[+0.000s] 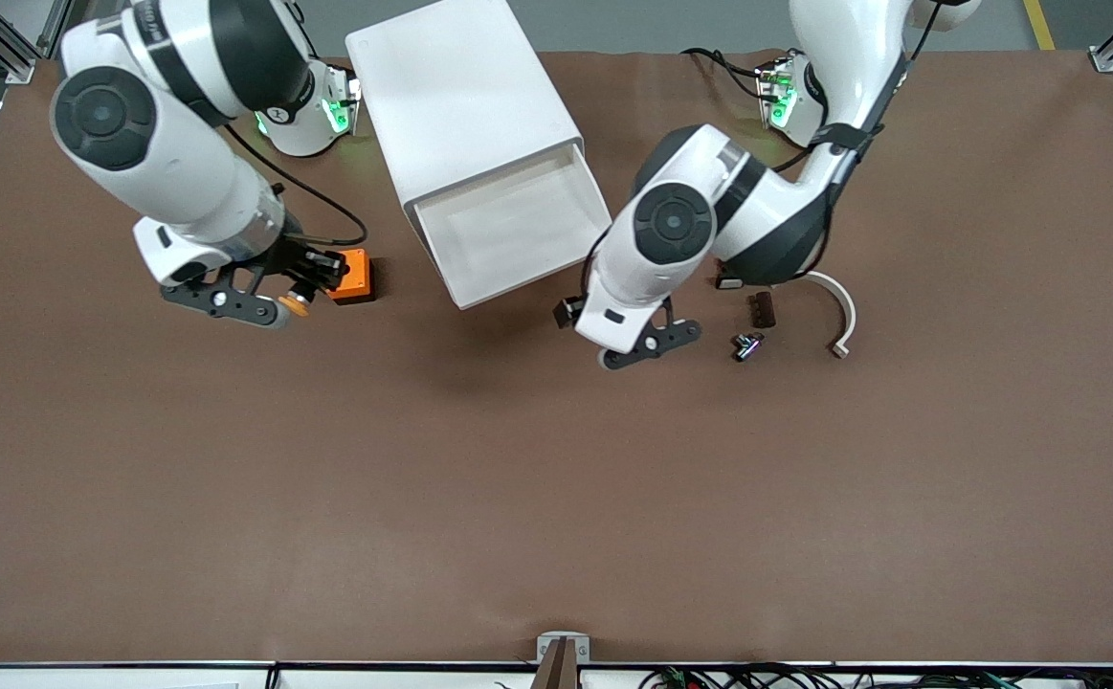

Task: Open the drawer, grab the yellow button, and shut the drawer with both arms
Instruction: 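Close the drawer with the left gripper while the right gripper holds the button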

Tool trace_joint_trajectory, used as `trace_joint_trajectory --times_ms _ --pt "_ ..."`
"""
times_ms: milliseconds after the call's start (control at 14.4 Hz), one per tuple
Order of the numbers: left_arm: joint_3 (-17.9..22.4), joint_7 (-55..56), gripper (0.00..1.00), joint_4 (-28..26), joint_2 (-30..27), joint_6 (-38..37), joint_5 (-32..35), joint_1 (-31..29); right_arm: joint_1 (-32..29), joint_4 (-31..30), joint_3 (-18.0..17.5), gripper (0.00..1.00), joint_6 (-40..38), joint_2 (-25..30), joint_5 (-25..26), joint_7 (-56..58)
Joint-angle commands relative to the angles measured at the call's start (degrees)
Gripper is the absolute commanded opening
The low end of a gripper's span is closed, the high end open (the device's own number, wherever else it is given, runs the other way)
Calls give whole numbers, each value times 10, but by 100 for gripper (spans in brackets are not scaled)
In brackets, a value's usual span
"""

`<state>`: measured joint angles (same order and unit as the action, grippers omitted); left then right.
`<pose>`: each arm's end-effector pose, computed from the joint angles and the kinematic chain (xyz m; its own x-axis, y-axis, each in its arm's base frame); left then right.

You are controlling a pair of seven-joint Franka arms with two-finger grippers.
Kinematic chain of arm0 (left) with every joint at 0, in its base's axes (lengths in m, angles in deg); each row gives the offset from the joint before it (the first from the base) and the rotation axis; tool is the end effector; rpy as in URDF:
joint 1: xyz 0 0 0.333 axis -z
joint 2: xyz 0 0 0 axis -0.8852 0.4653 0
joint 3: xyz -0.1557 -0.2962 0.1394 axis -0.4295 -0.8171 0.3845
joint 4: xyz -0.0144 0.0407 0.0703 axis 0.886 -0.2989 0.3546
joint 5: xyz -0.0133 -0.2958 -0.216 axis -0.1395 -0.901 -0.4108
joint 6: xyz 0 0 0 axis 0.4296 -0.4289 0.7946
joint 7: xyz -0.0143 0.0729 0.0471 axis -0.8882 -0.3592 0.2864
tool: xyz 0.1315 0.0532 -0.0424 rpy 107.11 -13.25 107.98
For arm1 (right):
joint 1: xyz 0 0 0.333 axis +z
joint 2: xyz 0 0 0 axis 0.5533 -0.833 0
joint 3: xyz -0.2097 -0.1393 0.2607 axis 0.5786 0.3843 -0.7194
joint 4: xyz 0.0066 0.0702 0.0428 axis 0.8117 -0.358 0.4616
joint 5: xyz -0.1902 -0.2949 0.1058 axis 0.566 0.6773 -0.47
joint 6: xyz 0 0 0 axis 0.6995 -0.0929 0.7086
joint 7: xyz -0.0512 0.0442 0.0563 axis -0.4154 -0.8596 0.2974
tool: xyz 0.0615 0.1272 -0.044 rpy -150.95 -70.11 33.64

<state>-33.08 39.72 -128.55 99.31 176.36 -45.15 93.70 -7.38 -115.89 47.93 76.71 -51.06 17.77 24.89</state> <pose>0.5289 -0.4606 0.4045 0.9081 0.3532 -0.2251 0.3714 -0.9275 0.0427 0.5231 0.2039 0.5397 0.9628 -0.2338 -0.1357 -0.2332 -0.9722 0.0204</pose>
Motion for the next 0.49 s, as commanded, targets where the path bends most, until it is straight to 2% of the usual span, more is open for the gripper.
trace_joint_trajectory --times_ms 0,208,417 --pt "2 18 100 0 6 12 10 16 -28 -25 -10 0 0 20 18 42" --pt "1 12 100 0 19 32 42 38 -48 -53 -10 0 17 29 32 80" --pt "1 8 100 2 24 34 44 57 -77 -75 -10 0 39 30 35 124"
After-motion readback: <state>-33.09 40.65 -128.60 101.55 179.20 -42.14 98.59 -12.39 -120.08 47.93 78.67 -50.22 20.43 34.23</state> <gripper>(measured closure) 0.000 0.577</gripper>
